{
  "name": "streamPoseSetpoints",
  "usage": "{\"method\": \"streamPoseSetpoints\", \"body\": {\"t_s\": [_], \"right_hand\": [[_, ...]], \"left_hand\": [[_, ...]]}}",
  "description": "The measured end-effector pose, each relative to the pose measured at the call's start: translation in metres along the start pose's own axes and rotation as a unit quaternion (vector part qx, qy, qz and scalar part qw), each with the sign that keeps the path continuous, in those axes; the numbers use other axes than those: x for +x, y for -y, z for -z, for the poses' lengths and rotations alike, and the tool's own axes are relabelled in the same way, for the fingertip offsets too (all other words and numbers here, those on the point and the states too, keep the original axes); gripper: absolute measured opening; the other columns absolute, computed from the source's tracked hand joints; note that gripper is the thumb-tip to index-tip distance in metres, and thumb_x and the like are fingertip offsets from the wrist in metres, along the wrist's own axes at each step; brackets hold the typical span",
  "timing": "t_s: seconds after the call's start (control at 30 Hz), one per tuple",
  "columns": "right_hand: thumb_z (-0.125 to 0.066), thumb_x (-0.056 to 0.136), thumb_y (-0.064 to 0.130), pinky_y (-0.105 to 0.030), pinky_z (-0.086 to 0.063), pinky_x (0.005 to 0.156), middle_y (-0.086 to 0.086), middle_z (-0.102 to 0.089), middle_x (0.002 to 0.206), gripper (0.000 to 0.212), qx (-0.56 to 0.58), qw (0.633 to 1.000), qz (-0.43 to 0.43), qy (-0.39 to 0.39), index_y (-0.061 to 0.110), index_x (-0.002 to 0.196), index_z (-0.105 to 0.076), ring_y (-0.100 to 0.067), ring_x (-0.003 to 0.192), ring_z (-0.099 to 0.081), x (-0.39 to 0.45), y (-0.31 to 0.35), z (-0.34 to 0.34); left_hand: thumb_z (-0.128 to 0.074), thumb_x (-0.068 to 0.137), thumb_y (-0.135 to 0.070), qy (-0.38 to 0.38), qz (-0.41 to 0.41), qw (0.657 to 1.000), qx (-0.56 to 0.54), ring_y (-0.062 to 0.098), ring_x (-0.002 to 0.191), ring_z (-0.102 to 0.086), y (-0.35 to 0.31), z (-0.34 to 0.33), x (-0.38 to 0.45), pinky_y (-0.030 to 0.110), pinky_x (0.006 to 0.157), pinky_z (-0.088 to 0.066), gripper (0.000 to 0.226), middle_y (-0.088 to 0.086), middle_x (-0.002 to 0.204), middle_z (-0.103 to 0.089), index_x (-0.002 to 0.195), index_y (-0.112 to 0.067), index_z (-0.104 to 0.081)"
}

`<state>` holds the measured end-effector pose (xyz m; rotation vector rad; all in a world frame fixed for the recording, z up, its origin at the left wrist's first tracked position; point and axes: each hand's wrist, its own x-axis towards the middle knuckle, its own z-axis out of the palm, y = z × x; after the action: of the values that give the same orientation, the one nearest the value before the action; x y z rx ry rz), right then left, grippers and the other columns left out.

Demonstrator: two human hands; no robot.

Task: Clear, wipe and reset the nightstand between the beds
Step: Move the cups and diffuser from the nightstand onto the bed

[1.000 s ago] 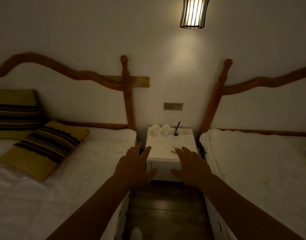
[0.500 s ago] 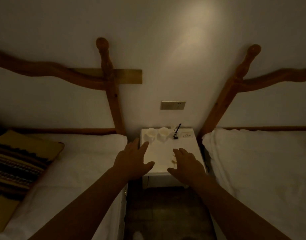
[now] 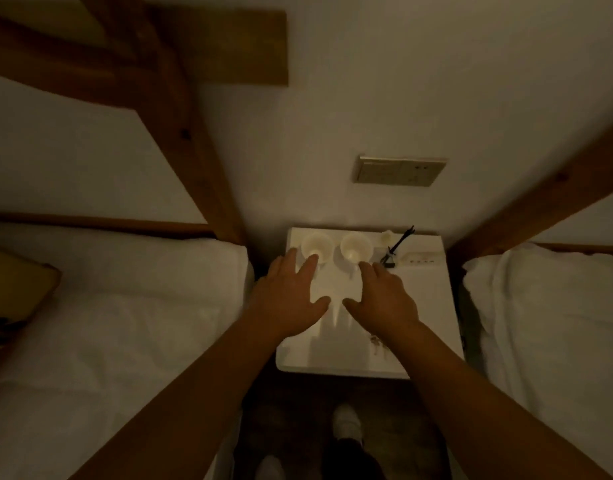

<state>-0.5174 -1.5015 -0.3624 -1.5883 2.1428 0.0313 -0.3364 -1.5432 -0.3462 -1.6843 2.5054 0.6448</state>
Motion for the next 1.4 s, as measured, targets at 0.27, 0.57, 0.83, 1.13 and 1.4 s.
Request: {"method": "streamPoseSetpoints", "body": {"t_s": [0.27,0.57,0.83,1.13,1.4], "right_hand": [[-0.061,0.088,0.041,-0.056,-0.028,0.108,-0.005,0.018,0.159,0.089,-0.004,1.000,-0.001,0.027,0.032,0.151,0.001,-0.036,0.146,0.007,0.127,-0.017,-0.072],[-0.063,0.087,0.027,-0.057,-0.031,0.105,-0.009,0.004,0.159,0.080,0.024,1.000,-0.010,0.000,0.031,0.149,-0.013,-0.039,0.144,0.009,0.195,-0.030,-0.105],[-0.073,0.079,0.020,-0.046,-0.047,0.079,-0.011,-0.024,0.144,0.068,-0.035,0.999,0.029,-0.026,0.032,0.133,-0.034,-0.040,0.126,-0.028,0.200,-0.035,-0.099],[-0.076,0.070,0.028,-0.036,-0.037,0.062,-0.008,-0.034,0.134,0.070,-0.076,0.988,0.131,-0.023,0.035,0.128,-0.037,-0.036,0.115,-0.035,0.163,0.002,-0.096],[-0.074,0.076,0.025,-0.044,-0.048,0.074,-0.008,-0.040,0.132,0.061,-0.107,0.951,0.288,0.038,0.029,0.129,-0.043,-0.037,0.118,-0.037,0.094,0.133,-0.119]], "left_hand": [[-0.058,0.084,-0.058,0.032,0.029,0.999,0.017,0.039,0.145,0.002,0.023,-0.095,0.117,0.055,0.111,-0.027,0.097,0.015,0.158,0.015,0.152,-0.028,0.005],[-0.062,0.081,-0.058,0.032,0.038,0.999,0.010,0.041,0.145,0.000,0.030,-0.153,0.187,0.057,0.106,-0.031,0.094,0.007,0.160,0.008,0.150,-0.042,0.000],[-0.072,0.080,-0.035,-0.019,0.021,0.999,0.019,0.034,0.125,-0.037,0.022,-0.146,0.200,0.042,0.090,-0.045,0.073,0.009,0.144,-0.032,0.141,-0.032,-0.031],[-0.073,0.078,-0.037,-0.051,0.105,0.992,-0.054,0.034,0.124,-0.034,0.064,-0.128,0.133,0.046,0.090,-0.046,0.071,0.008,0.143,-0.032,0.140,-0.034,-0.037],[-0.072,0.076,-0.036,-0.110,0.254,0.954,-0.119,0.030,0.118,-0.036,0.149,-0.111,0.001,0.037,0.075,-0.039,0.068,0.003,0.136,-0.034,0.136,-0.037,-0.039]]}}
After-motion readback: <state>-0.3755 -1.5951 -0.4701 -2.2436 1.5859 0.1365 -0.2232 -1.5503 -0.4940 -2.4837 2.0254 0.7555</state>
